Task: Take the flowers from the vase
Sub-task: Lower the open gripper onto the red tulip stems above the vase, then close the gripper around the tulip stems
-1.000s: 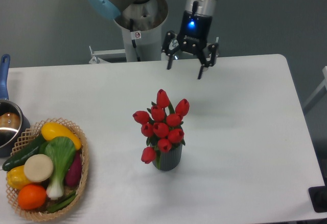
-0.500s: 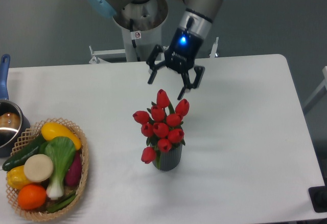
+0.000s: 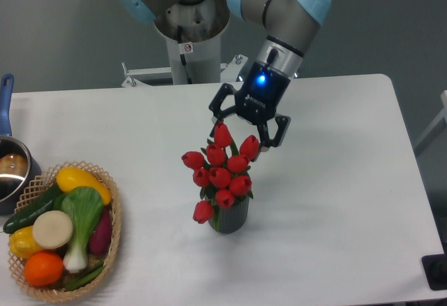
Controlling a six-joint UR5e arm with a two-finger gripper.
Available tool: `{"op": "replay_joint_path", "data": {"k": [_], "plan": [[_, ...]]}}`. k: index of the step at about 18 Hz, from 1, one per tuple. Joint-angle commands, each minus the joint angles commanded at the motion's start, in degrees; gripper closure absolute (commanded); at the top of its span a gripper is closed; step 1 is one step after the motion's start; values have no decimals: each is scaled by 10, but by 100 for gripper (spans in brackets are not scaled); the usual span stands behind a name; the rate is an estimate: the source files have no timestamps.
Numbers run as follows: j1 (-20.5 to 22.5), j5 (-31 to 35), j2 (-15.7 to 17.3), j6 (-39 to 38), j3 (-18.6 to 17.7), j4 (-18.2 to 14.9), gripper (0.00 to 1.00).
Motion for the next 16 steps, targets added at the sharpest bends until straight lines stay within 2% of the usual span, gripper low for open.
{"op": "replay_joint_path", "data": {"k": [3, 7, 8, 9, 11, 12, 13, 16], "plan": [[-14, -12, -13, -1, 4, 1, 0], [-22, -87, -50, -1, 23, 0, 0], [-22, -87, -53, -2, 26, 0, 8], [-22, -87, -53, -2, 27, 0, 21], [-21, -87, -52, 0, 26, 0, 66], [-21, -86, -51, 3, 27, 0, 86], [-21, -85, -51, 4, 27, 0, 100], [-19, -77, -47, 4, 32, 0, 100]]}}
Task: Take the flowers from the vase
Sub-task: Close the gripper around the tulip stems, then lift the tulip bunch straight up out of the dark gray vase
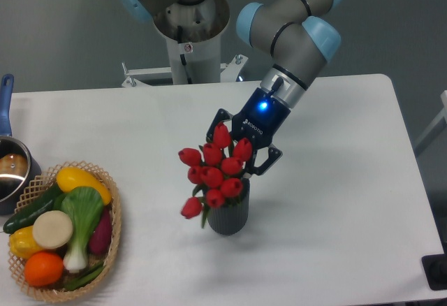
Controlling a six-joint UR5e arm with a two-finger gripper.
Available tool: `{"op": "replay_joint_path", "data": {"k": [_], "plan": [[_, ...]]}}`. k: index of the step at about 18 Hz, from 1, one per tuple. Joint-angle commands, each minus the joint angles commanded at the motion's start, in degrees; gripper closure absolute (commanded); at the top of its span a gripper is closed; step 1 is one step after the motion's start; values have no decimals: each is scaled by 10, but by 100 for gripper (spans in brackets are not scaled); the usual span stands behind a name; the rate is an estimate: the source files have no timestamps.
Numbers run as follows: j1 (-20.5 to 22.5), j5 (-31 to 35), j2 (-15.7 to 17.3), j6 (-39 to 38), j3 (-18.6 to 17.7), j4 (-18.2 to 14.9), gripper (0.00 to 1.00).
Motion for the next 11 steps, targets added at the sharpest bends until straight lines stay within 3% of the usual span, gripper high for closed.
{"op": "replay_joint_path", "data": {"k": [11], "plan": [[3, -14, 25, -40, 24, 0, 100]]}}
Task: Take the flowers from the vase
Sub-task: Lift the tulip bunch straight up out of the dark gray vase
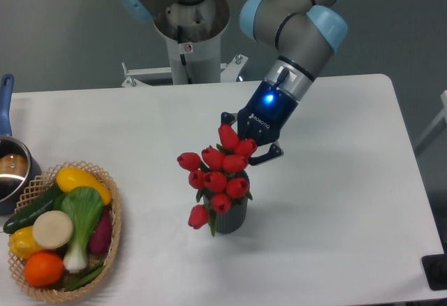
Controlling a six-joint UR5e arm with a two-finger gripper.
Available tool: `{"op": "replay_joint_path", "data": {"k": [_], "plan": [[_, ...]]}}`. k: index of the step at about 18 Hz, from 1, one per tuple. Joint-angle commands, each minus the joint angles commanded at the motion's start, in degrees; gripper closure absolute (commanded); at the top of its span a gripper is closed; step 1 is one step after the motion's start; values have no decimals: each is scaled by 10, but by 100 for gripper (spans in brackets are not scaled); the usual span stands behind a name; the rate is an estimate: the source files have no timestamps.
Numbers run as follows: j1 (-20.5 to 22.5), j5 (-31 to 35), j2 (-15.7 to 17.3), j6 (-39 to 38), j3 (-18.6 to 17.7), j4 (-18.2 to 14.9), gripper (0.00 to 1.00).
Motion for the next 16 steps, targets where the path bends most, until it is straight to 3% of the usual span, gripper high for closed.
{"op": "replay_joint_path", "data": {"k": [9, 16], "plan": [[3, -26, 55, -143, 40, 0, 100], [15, -29, 54, -221, 99, -1, 100]]}}
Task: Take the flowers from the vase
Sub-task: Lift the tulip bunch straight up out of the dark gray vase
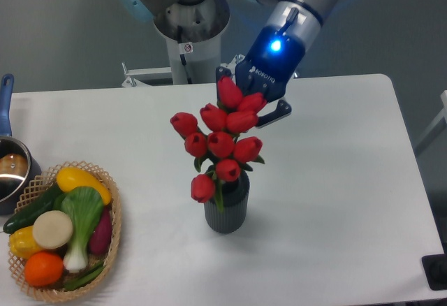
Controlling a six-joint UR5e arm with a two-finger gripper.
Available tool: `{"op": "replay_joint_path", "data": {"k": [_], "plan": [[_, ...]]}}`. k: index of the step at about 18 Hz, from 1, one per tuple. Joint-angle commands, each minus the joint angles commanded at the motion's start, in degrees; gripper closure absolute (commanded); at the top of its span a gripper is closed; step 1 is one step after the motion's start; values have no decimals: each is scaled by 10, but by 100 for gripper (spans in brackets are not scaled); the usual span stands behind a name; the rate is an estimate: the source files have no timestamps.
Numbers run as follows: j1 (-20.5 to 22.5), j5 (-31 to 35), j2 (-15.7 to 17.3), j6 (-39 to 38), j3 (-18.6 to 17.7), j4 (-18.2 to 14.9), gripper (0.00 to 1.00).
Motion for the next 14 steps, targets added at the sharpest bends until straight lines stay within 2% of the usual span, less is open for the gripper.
{"op": "replay_joint_path", "data": {"k": [7, 12, 14], "plan": [[14, -22, 0, -98, 36, 0, 100], [43, -14, 2, -92, 40, 0, 100], [52, 11, 8, -81, 41, -1, 100]]}}
